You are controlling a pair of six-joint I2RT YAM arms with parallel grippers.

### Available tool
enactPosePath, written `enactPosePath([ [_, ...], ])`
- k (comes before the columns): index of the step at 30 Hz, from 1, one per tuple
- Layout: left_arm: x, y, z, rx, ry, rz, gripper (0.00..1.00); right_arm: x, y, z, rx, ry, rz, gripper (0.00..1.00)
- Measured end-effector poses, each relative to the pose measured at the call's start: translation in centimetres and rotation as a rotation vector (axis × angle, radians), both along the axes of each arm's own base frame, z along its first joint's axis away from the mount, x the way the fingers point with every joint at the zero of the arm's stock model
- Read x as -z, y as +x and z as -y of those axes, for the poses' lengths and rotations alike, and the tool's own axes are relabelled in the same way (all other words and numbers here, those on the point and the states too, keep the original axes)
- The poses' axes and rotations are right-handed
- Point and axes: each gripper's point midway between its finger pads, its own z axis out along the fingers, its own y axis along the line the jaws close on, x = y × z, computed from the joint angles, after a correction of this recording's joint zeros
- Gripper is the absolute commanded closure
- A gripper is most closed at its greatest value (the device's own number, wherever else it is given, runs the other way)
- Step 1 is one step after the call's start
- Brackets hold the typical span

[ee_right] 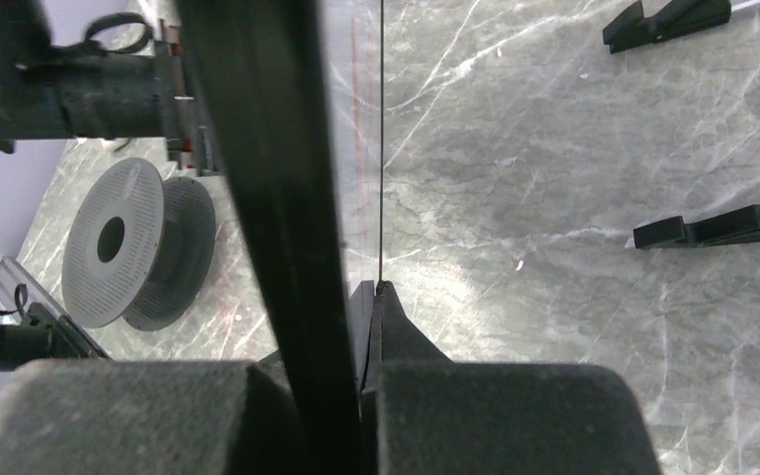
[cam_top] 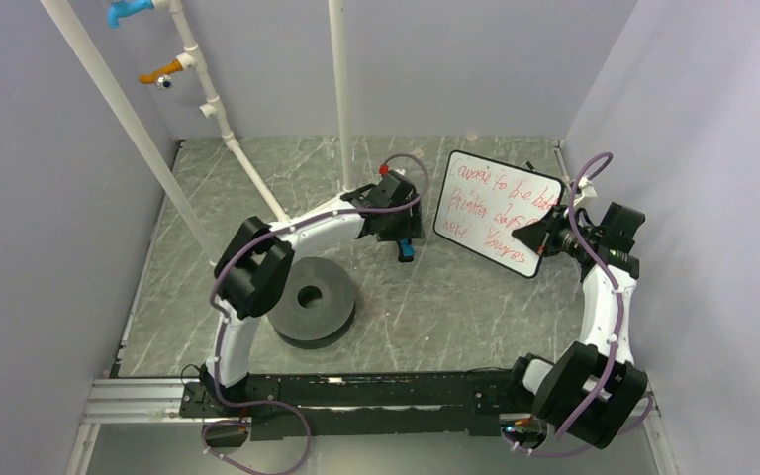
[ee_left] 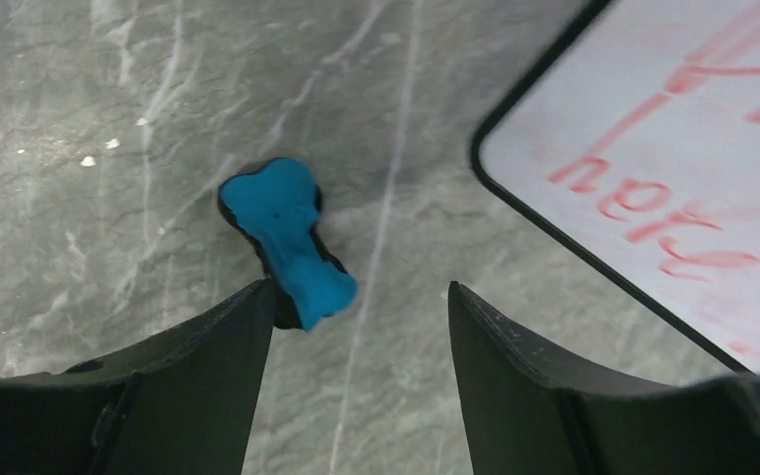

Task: Erase the whiteboard
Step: Pass from the left arm to the right, then pick up the whiteboard eraser from the center of the board.

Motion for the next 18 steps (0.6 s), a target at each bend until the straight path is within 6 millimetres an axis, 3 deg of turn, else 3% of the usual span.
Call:
enactPosePath([
  [4, 3.1, 0.5, -0.2, -0.03, 0.095, -0.054, 0.41, 0.5, 0.2, 0.1, 0.0, 0.011, -0.019, 1.0],
  [9, 5.0, 1.4, 0.3, -0.048, 0.168, -0.082, 0.49, 1.0, 0.3, 0.2, 0.001, 0.024, -0.039, 1.0],
  [18, 6.5, 1.9, -0.7, -0.094, 0.284, -0.087, 0.42, 1.0, 0.3, 0.0, -0.006, 0.034, -0.042, 1.0],
])
